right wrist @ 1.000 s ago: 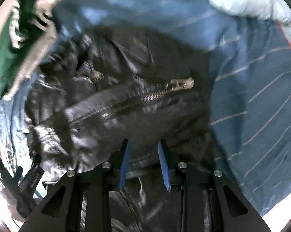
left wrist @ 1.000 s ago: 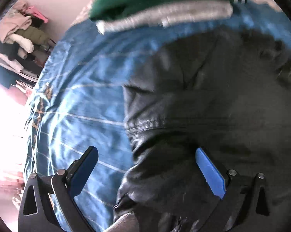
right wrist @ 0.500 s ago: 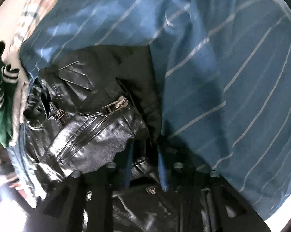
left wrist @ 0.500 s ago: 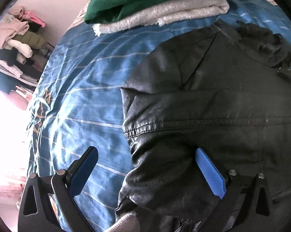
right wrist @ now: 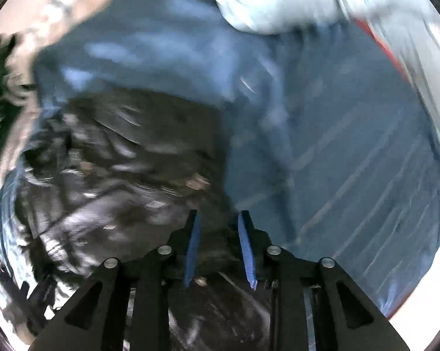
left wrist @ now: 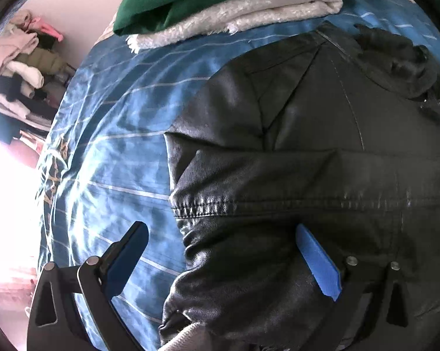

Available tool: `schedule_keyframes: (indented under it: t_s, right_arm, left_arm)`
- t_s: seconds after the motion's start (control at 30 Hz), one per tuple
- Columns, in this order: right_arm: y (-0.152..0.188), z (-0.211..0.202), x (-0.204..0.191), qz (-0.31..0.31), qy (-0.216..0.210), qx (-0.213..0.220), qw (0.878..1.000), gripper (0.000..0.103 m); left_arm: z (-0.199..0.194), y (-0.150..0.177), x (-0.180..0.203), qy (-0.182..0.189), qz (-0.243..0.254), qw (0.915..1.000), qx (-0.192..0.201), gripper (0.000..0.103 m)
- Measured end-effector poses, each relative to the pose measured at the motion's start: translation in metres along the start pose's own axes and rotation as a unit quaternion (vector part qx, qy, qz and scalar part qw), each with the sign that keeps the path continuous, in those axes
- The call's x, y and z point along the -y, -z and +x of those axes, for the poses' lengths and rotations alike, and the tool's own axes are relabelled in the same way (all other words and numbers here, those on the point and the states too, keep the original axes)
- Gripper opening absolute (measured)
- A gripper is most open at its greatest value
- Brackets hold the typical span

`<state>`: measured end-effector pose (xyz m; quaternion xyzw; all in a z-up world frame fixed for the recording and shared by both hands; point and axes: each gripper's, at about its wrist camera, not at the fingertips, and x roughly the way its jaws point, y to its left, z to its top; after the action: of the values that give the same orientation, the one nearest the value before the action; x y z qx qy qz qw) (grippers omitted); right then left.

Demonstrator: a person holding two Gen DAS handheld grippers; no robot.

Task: Fold large clothes

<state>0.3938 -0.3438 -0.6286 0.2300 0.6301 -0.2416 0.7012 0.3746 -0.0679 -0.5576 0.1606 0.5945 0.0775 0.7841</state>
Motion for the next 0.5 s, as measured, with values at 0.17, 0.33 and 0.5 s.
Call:
schedule_keyframes:
  t_s: [0.17,0.33,0.5]
  right_arm:
    - [0.016,0.048,-0.06,-0.071,-0.039,-0.07,0.994,0.029]
    - [0.019,0.101,-0.08,-0.094,-0.007,-0.093,0.991,0.029]
    - [0.008,0.113,-0.089,-0.083,0.015,-0.106,0.991,0.03]
  left_arm:
    - [0.001,0.002,0.001,0.0,0.002,1.0,0.008,0.103]
    - [0.002,0.003,-0.001,0.015,-0.003,0.9998,0.009,0.103]
    - [0.007,0.003,-0.003,0.029,-0.026,0.9992,0.001,0.103]
